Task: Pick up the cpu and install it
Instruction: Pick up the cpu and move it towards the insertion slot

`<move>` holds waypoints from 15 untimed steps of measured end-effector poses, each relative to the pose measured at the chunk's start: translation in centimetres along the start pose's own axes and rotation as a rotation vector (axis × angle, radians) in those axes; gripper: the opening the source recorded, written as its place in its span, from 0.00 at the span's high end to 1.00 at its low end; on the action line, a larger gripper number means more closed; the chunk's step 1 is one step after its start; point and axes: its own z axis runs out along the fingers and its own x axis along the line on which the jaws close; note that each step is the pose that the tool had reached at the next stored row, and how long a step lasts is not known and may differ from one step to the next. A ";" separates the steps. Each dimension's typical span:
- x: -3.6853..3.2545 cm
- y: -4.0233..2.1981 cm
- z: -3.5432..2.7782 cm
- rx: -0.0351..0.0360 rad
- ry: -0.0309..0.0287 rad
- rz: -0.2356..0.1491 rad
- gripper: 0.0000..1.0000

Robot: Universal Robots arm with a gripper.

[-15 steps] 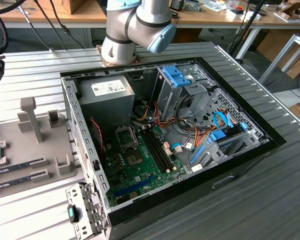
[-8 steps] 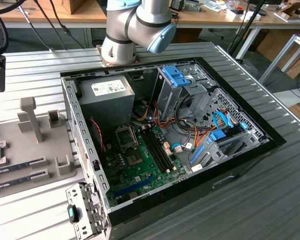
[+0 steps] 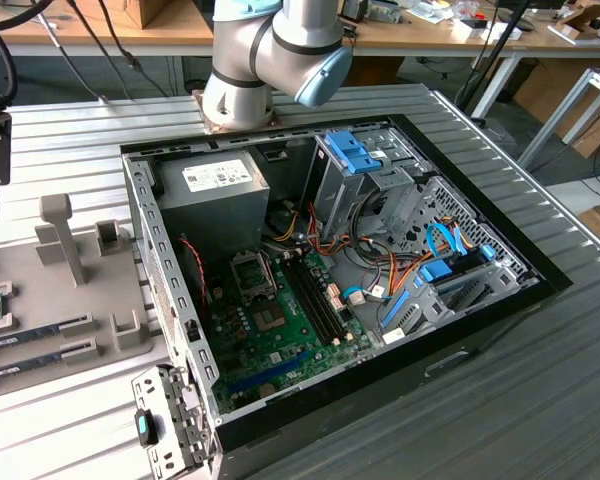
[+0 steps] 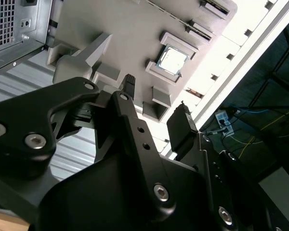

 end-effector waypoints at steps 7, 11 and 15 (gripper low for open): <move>0.00 -0.12 0.54 0.0000 0.0000 0.000 0.46; 0.00 -0.13 0.63 0.0000 -0.0001 0.000 0.46; 0.01 -0.15 0.72 0.0000 0.0000 0.000 0.46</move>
